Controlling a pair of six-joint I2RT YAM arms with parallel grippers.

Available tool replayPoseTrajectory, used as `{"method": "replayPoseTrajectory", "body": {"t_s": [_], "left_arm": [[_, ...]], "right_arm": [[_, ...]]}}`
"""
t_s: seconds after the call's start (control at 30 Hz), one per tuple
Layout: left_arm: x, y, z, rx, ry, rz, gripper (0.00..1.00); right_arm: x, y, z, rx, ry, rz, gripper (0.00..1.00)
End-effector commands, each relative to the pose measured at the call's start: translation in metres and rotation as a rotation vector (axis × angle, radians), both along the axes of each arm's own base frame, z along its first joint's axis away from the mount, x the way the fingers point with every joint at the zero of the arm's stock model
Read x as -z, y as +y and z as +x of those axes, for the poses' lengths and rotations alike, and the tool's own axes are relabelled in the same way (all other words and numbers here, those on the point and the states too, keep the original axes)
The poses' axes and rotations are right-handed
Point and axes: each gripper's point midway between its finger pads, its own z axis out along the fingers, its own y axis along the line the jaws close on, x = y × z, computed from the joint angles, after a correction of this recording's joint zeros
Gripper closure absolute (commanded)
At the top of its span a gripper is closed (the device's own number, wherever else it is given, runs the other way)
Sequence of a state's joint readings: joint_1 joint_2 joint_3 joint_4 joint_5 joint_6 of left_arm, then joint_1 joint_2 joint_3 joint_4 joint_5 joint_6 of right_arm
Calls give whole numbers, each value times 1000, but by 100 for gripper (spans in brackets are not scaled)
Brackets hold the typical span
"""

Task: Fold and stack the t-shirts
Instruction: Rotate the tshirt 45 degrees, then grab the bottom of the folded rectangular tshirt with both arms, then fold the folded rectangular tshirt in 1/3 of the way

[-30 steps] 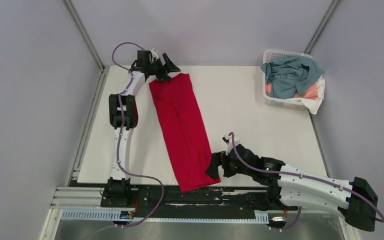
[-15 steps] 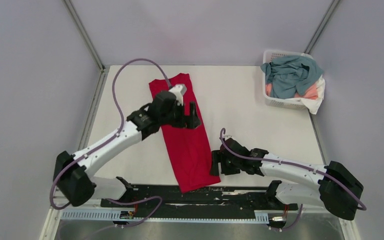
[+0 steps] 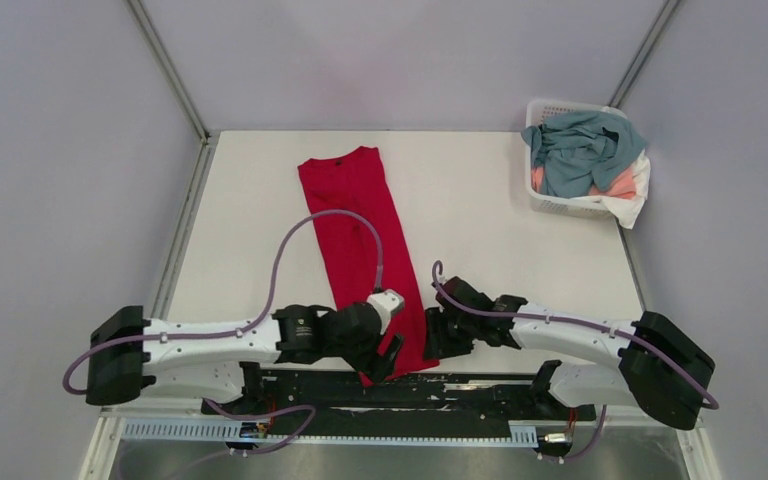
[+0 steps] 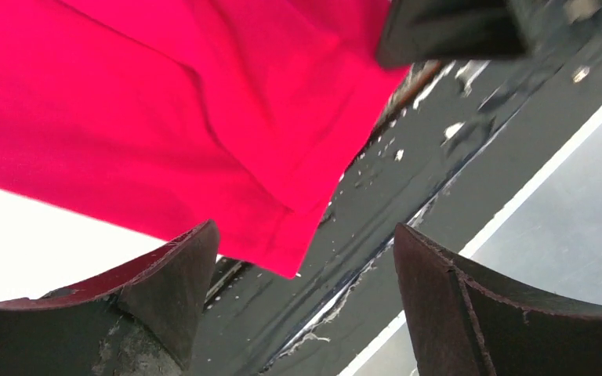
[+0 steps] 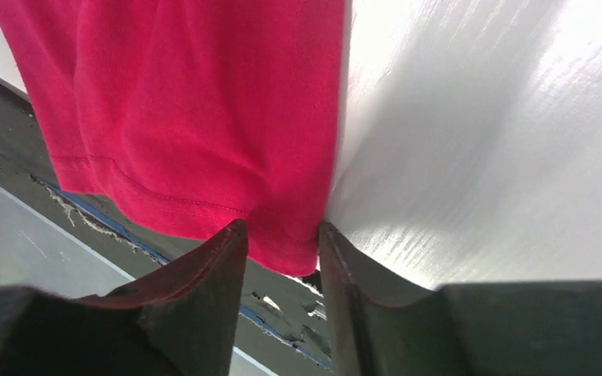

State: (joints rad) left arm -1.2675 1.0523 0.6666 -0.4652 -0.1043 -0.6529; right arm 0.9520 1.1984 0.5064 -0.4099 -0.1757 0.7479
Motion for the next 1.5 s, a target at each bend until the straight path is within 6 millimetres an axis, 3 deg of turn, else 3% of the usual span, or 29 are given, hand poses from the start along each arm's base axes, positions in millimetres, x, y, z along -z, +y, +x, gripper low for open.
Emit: {"method": "replayPoseTrajectory", "body": {"t_s": [0.0,0.2,0.4,0.57,0.63,0.7,0.73,0.8,0.9,1.07,1.23,1.47], "left_arm": [[30,-20,-23,103,36,77,14],[56,-12,-33,151,76,198,31],[76,-4,-41,155,118,250,39],[93,12,-38,113,107,362,58],[94,18,-37,101,86,399,66],[92,23,-33,78,56,420,81],[89,23,-29,62,39,424,95],[82,19,-25,42,20,402,100],[65,10,-19,22,-8,345,100],[34,3,5,-46,-124,287,100],[13,6,41,-161,-177,270,100],[-5,24,114,-404,-175,182,100]], "right_arm": [[-1,8,2,-14,10,28,63],[3,2,0,-8,51,30,84],[3,-4,-1,-6,79,56,89],[-1,-4,-8,-29,106,85,95],[-2,-6,-7,-27,104,89,98],[-6,-5,-5,-28,90,99,100],[-8,-4,-4,-30,80,107,100],[-16,-1,-1,-38,57,131,100],[-32,6,6,-44,15,174,100],[-54,15,33,-10,-99,188,100],[-78,27,73,76,-205,191,100],[-116,46,145,187,-372,199,100]]}}
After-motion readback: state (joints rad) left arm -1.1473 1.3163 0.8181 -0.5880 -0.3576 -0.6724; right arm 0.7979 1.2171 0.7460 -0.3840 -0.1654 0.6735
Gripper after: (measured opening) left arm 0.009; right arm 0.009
